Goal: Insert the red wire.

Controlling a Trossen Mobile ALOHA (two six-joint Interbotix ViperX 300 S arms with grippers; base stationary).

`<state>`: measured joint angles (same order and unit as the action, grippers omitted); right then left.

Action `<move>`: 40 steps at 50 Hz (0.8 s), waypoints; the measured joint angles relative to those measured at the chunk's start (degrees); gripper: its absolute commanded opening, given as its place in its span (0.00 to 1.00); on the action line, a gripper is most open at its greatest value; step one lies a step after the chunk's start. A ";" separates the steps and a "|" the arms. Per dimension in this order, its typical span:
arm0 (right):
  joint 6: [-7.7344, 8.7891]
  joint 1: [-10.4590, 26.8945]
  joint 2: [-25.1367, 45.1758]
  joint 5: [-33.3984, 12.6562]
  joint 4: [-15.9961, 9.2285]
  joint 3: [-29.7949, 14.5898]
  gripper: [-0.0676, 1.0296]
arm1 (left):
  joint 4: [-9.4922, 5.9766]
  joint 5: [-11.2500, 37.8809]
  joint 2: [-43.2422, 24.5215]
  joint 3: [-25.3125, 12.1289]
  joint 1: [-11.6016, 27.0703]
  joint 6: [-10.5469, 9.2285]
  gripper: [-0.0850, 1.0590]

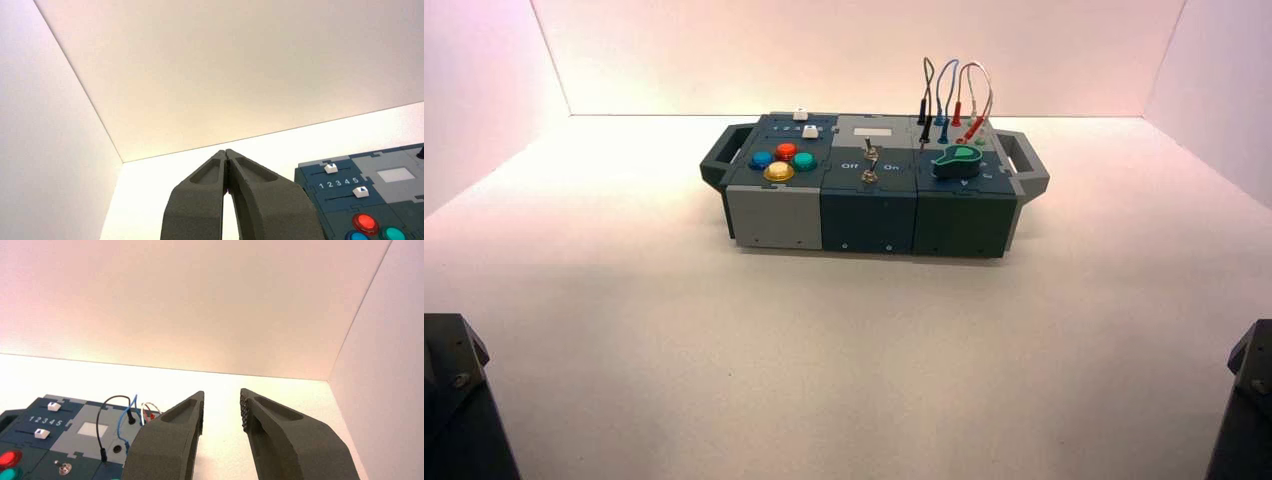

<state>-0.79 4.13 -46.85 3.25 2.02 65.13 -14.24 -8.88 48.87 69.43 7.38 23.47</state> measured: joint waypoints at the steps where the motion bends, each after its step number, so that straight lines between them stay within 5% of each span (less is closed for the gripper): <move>1: 0.00 0.00 0.00 0.00 0.00 0.00 0.43 | -0.09 0.00 0.00 0.00 0.09 0.09 0.05; 20: 0.00 0.00 0.70 -1.23 -0.35 0.18 0.43 | 0.00 0.00 -1.05 0.09 0.00 0.09 0.05; 32: -0.18 0.09 2.20 -14.94 -8.35 -3.16 0.43 | -0.09 5.10 -1.14 -0.35 0.09 0.09 0.05; 40: -0.09 0.26 2.99 -21.88 -11.43 -6.15 0.43 | -0.09 8.53 -1.67 -1.49 0.44 0.00 0.05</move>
<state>-0.88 4.39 -43.86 -18.63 -9.40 58.97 -14.33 -0.35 47.20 67.94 7.82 23.47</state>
